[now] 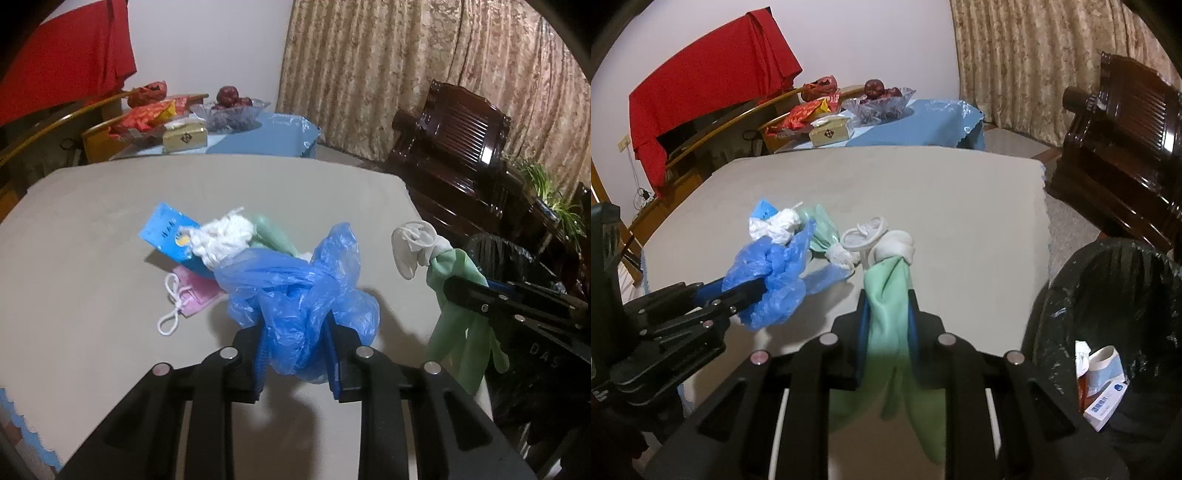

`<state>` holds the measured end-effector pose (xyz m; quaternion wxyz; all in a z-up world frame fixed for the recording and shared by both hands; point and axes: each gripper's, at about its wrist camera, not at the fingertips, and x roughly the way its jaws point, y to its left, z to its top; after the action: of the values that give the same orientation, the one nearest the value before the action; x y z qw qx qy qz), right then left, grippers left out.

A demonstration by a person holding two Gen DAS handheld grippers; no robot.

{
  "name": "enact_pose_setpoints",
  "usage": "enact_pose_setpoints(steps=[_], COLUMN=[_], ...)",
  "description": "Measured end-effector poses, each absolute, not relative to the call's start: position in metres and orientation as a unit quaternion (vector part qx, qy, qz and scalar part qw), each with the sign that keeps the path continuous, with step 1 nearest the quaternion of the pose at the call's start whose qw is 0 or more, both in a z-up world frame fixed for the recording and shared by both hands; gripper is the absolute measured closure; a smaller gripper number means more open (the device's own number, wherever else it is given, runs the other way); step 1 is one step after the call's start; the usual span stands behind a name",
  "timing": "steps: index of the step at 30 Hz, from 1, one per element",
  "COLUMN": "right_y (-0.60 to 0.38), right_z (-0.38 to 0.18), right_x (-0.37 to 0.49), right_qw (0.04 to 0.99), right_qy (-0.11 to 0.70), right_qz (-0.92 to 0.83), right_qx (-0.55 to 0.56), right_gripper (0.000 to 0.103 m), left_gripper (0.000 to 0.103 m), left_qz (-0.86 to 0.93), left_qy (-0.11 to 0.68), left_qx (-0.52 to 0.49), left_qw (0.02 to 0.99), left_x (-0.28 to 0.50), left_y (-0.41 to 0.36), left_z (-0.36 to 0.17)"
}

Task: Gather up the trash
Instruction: 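Carry the blue bag and green glove over the bin and release both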

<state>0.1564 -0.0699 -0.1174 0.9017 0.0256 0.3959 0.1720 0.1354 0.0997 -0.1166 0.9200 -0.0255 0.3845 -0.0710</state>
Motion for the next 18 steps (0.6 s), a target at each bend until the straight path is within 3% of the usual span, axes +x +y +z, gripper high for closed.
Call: enact_pose_setpoints(steps=[18], right_y=[-0.1], right_z=[-0.067], right_x=[0.138], right_qw=[0.92], right_qy=[0.357], right_qz=[0.154], right_qx=[0.043], right_gripper=[0.085], left_gripper=[0.077], left_qz=[-0.083], left_qy=[0.346], left_qx=[-0.027], left_qw=[0.934], left_x=[0.124], left_y=[0.083], left_z=[-0.064])
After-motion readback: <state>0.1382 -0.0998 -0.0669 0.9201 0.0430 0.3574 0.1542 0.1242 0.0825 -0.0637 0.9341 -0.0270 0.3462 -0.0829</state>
